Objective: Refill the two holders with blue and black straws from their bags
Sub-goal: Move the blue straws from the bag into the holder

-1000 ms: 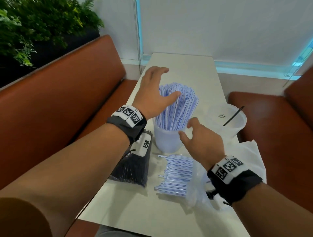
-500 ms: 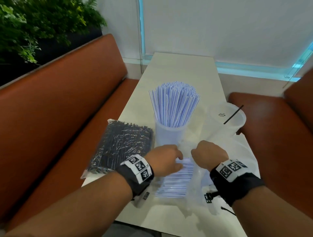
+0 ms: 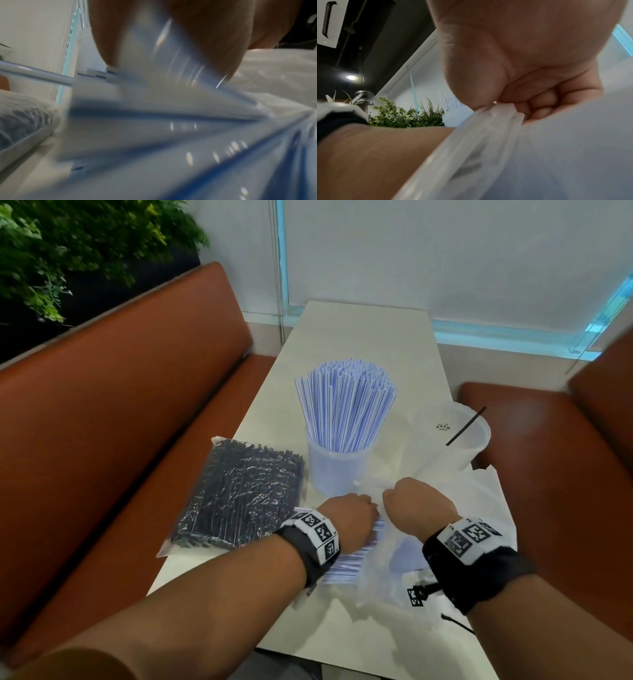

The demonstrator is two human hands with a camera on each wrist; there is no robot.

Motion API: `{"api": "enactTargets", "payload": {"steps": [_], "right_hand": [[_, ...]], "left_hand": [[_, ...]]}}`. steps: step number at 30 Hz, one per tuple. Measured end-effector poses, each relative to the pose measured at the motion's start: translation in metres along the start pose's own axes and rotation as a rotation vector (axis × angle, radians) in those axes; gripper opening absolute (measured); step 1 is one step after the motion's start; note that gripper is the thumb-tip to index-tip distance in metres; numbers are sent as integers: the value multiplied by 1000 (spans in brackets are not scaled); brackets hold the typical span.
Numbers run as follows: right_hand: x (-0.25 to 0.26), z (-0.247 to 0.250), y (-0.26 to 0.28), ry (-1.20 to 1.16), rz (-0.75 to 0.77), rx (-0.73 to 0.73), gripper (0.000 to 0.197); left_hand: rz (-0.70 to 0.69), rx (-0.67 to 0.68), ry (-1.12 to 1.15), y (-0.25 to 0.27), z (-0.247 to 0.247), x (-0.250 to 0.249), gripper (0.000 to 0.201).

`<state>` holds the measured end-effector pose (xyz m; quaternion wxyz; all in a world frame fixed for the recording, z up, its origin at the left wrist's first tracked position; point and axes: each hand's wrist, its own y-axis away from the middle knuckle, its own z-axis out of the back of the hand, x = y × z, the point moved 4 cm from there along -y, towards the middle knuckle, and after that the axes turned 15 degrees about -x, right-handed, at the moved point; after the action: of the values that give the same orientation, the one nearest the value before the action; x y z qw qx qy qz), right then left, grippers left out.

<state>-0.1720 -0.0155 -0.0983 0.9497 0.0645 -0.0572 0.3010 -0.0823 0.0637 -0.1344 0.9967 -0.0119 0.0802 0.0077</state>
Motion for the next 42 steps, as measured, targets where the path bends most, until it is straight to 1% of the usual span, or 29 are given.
{"api": "enactTargets", "payload": {"steps": [2, 5, 7, 9, 11, 14, 18, 20, 21, 22, 23, 24, 25, 26, 27, 28, 29, 30, 32, 33, 34, 37, 38, 40, 42], "right_hand": [[-7, -3, -4, -41, -51, -4, 25], [-14, -7, -9, -97, -126, -22, 25], [-16, -8, -11, -144, -143, -35, 25], [-20, -8, -12, -219, -180, -97, 20], [-24, -8, -12, -245, -189, -156, 19], [-25, -11, -10, -259, -170, -179, 31], [-26, -14, -9, -272, -190, -136, 43], [-24, -12, -9, -281, -202, -125, 47], [-22, -8, -9, -310, -198, -160, 50], [-19, -2, -10, -374, -182, -236, 53], [-15, 7, -9, -485, -156, -349, 55], [-9, 16, -7, -646, -139, -456, 56], [-2, 22, -6, -841, -140, -510, 56], [5, 24, -5, -1023, -156, -494, 56], [13, 23, -5, -1154, -180, -413, 56], [20, 21, -5, -1234, -202, -311, 54], [24, 22, -5, -1284, -215, -265, 50], [23, 25, -5, -1331, -228, -308, 47], [9, 37, -4, -1411, -280, -535, 40], [4, 41, -3, -1427, -291, -603, 39], [2, 42, -3, -1419, -286, -602, 38], [11, 31, -1, -1325, -246, -456, 37], [13, 28, 1, -1319, -251, -444, 39], [8, 28, 3, -1361, -309, -482, 45], [-1, 28, 4, -1505, -414, -491, 51]], "left_hand": [[1, -23, -67, -2, 4, 2, 33], [-14, -49, -170, 0, 15, 10, 28], [-10, -44, -231, 5, 23, 22, 21], [12, -52, -256, 12, 32, 38, 16], [24, -45, -262, 21, 38, 58, 19], [54, -69, -282, 38, 46, 92, 23], [116, -90, -300, 60, 54, 127, 8], [167, -102, -291, 68, 58, 141, 7], [187, -119, -283, 70, 60, 147, 8], [200, -142, -277, 72, 63, 151, 7], [201, -177, -263, 74, 65, 152, 7], [197, -214, -243, 74, 68, 151, 11], [182, -254, -216, 73, 70, 147, 16], [161, -292, -186, 71, 71, 140, 19], [132, -328, -156, 68, 71, 131, 20], [107, -352, -134, 64, 71, 121, 20], [88, -371, -120, 59, 71, 112, 20], [85, -384, -115, 55, 72, 106, 21], [101, -411, -111, 50, 75, 101, 25], [104, -425, -102, 48, 76, 98, 28], [97, -436, -86, 45, 77, 93, 30], [11, -437, -39, 37, 76, 64, 35], [-6, -429, -27, 35, 75, 55, 36], [16, -434, 21, 31, 78, 47, 33], [96, -465, 149, 31, 90, 50, 23]]}}
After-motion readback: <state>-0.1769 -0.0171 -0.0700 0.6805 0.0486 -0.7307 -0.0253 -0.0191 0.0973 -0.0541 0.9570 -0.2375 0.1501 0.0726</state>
